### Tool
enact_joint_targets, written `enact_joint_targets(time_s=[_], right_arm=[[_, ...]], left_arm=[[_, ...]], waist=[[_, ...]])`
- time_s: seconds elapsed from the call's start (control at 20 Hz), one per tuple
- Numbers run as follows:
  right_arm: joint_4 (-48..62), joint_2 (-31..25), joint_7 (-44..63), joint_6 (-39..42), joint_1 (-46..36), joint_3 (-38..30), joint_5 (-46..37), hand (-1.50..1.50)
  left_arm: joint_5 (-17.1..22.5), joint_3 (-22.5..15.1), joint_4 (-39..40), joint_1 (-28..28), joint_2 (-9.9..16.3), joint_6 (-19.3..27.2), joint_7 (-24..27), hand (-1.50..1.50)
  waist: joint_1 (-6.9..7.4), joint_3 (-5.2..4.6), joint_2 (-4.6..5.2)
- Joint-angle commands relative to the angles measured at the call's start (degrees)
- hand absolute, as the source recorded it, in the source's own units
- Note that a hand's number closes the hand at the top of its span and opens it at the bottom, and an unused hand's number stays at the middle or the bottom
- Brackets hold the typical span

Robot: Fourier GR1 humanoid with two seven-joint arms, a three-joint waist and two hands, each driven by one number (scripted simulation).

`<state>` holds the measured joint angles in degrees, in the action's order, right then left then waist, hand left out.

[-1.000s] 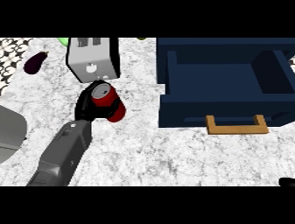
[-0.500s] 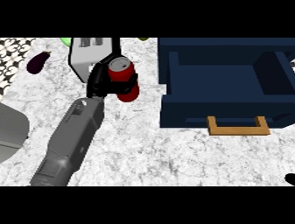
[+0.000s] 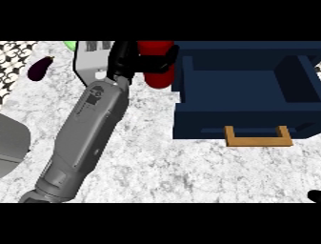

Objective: Pick up the can, place it into the drawer and close the drawer

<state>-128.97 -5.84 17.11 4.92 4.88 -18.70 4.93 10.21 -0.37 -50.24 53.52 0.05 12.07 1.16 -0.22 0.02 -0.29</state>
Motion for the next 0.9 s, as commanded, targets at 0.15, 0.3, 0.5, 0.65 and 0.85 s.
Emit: enact_joint_targets(time_s=[0.15, 0.3, 0.5, 0.65, 0.85], right_arm=[[3.41, -3.63, 1.32, -0.18, -4.67, -3.64, 2.04, -1.5], [1.26, 2.12, -1.66, -0.62, -0.12, 3.24, -3.61, -1.5], [-2.25, -0.66, 5.7, -2.17, -3.7, 1.65, -1.63, -1.5], [-0.46, -1.25, 1.39, 0.67, -1.19, -1.66, 2.68, -1.5], [-0.3, -1.53, 1.91, 0.17, -3.19, -0.44, 1.57, -1.5]], left_arm=[[0.47, -5.64, -5.81, 7.63, -0.05, 6.86, -11.46, 1.5], [1.56, -5.17, 1.96, 12.72, -0.05, 7.34, -8.44, 1.5], [0.67, -2.26, 8.02, 23.27, 0.27, 9.01, -12.98, 1.5], [2.39, -3.61, 10.69, 24.91, -0.05, 8.38, -12.79, 1.5], [5.88, -6.36, 18.33, 30.38, -0.05, 10.98, -11.22, 1.5]], waist=[[-0.19, 0.0, 0.19], [-0.84, 0.0, 0.46], [-1.18, -0.01, 0.58], [-1.43, 0.03, 0.52], [-2.83, 0.06, 0.92]])
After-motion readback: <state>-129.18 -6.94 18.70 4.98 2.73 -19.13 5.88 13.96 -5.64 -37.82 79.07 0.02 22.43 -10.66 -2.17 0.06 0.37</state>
